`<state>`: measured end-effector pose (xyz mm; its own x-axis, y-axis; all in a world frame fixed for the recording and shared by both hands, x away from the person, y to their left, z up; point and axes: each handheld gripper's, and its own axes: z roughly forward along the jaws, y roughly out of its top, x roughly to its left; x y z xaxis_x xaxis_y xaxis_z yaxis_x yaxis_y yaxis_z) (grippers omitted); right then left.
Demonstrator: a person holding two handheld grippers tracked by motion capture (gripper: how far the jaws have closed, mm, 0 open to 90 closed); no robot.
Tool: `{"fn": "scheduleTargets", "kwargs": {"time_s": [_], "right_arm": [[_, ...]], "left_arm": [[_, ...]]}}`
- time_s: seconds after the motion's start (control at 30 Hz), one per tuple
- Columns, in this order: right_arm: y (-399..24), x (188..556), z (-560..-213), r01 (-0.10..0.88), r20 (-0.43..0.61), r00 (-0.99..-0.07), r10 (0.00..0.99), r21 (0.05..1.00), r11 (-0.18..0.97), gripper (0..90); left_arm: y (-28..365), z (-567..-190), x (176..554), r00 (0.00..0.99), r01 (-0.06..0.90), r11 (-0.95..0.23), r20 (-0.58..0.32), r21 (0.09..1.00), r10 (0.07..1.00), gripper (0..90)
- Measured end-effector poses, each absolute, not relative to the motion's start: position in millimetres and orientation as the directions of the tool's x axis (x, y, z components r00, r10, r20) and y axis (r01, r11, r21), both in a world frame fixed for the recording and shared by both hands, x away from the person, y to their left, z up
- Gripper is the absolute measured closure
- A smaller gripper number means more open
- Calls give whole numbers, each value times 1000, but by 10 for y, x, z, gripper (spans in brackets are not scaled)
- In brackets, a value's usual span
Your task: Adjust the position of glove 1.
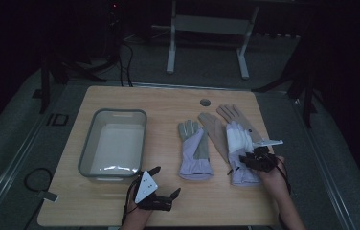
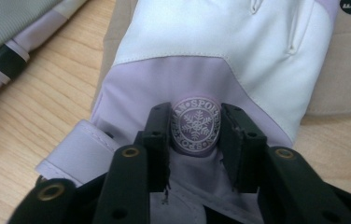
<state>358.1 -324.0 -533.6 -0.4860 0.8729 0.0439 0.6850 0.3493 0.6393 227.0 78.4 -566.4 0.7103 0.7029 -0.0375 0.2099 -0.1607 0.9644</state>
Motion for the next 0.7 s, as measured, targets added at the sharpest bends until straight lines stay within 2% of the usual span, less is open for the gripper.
{"fn": "scheduleTargets", "kwargs": {"time_s": [0.2, 0.37, 0.7], "right_arm": [[-3210, 3513, -5312, 676, 34, -465, 884, 658, 330, 777], [-3214, 3471, -5218, 682, 54, -446, 893, 667, 300, 796], [-3202, 3395, -4652, 643, 75, -433, 898, 725, 249, 804]], "left_arm": [[783, -5664, 2271, 710, 211, -160, -39, 964, 703, 6], [786, -5665, 2270, 711, 210, -157, -41, 965, 702, 6], [787, -5666, 2269, 712, 210, -152, -44, 966, 701, 6]]}}
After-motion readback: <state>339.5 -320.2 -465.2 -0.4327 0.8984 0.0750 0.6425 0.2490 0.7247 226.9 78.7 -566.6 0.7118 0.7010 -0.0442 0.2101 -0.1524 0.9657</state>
